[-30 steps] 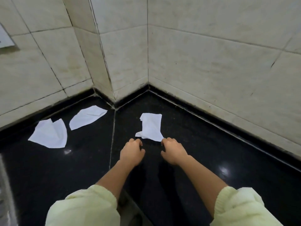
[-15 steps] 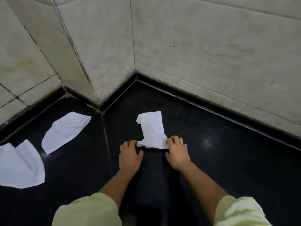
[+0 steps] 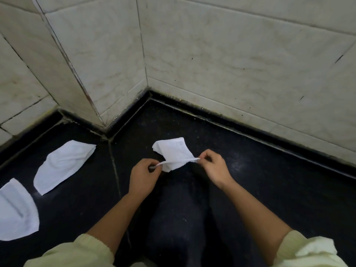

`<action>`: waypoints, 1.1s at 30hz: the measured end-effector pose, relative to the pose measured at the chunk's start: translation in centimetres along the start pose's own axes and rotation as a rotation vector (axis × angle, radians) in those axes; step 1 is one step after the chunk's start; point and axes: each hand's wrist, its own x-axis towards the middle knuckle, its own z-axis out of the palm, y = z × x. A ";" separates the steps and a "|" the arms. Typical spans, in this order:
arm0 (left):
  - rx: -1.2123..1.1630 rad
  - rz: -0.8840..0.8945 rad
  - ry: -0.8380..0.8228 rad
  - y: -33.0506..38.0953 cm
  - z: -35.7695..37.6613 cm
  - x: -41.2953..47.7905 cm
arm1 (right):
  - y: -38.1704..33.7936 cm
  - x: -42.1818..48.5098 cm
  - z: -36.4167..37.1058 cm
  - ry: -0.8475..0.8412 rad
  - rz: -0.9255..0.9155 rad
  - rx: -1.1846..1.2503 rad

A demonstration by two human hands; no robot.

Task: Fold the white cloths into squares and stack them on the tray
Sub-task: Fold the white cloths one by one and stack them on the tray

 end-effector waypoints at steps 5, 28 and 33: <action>-0.214 -0.016 -0.106 4.5 -3.0 -0.3 | -2.9 -0.8 -5.2 0.014 -0.029 0.248; -0.548 -0.077 -0.595 8.0 -5.2 -1.0 | 0.6 -4.6 -13.5 -0.206 0.131 0.602; -0.488 -0.250 -0.716 4.7 -3.5 -3.0 | 4.7 -6.9 -11.8 -0.299 0.313 0.528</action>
